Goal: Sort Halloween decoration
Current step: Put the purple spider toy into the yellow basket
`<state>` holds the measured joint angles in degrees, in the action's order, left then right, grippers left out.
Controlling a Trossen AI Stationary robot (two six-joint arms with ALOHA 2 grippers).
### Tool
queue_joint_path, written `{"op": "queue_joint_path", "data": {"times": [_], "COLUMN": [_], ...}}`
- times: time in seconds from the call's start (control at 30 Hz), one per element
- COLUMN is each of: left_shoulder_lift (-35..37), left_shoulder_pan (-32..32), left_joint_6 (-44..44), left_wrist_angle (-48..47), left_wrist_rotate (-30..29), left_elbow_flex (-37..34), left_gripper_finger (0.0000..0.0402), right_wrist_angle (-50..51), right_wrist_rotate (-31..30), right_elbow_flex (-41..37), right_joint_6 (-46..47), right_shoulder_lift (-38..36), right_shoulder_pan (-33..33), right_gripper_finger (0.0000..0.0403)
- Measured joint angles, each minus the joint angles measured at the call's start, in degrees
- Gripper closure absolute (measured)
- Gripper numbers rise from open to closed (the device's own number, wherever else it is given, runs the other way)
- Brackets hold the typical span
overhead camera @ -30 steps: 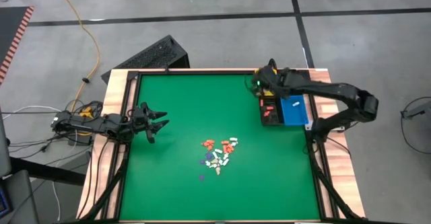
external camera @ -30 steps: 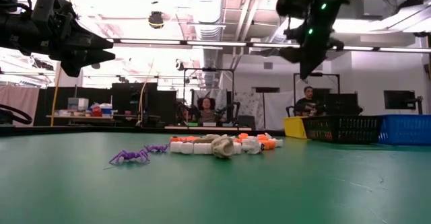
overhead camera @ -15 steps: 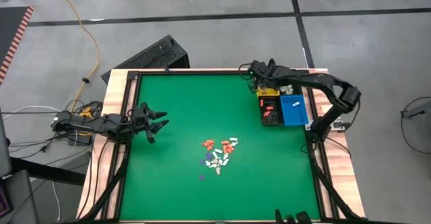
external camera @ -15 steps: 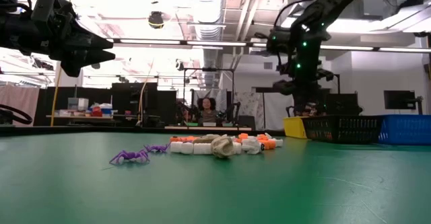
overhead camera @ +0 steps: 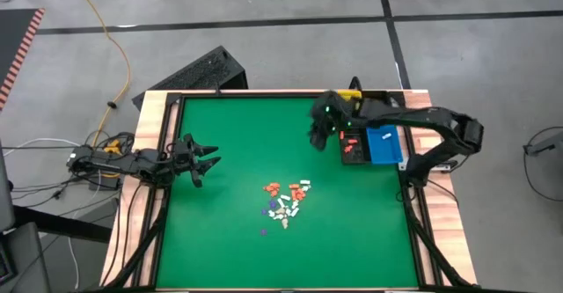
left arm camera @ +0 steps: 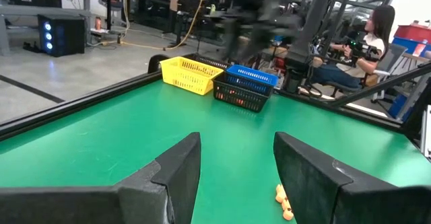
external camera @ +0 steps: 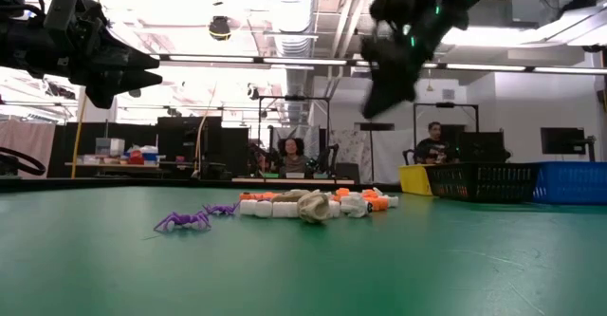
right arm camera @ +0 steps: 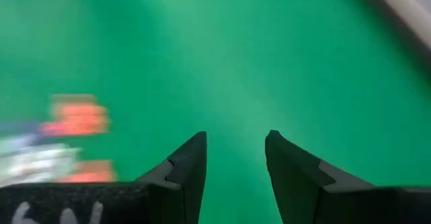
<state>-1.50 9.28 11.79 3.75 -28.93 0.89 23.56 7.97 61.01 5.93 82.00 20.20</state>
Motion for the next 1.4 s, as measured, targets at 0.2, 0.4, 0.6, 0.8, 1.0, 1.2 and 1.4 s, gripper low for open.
{"op": "queue_joint_path", "data": {"times": [0.2, 0.4, 0.6, 0.8, 1.0, 1.2, 1.4], "left_shoulder_lift": [0.00, 0.00, 0.01, 0.00, 0.02, 0.02, 0.02], "left_shoulder_pan": [0.00, 0.00, 0.00, 0.00, 0.00, 0.00, 0.00], "left_joint_6": [0.00, 0.00, 0.00, 0.00, 0.00, 0.00, 0.00], "left_wrist_angle": [0.00, 0.00, 0.00, 0.00, 0.00, 0.00, 0.00], "left_wrist_rotate": [0.00, 0.00, 0.00, 0.00, 0.01, 0.00, 0.00], "left_elbow_flex": [-0.01, 0.00, 0.00, 0.00, 0.00, 0.00, 0.00], "left_gripper_finger": [0.0223, 0.0223, 0.0223, 0.0223, 0.0223, 0.0223, 0.0223], "right_wrist_angle": [-17.86, -39.32, -43.11, -46.26, -53.94, -56.48, -56.32], "right_wrist_rotate": [-0.94, -8.75, -17.06, -17.28, -17.18, -17.10, -16.90], "right_elbow_flex": [0.00, 0.00, 0.01, 0.00, 0.31, 3.60, 4.61], "right_joint_6": [-0.38, -0.54, 0.84, 7.08, 4.78, 4.57, 4.59], "right_shoulder_lift": [3.55, 11.66, 19.16, 25.12, 24.86, 24.63, 24.63], "right_shoulder_pan": [-16.20, -28.04, -31.42, -30.92, -30.57, -30.53, -31.97], "right_gripper_finger": [0.0241, 0.0253, 0.0264, 0.0266, 0.0265, 0.0265, 0.0265]}}
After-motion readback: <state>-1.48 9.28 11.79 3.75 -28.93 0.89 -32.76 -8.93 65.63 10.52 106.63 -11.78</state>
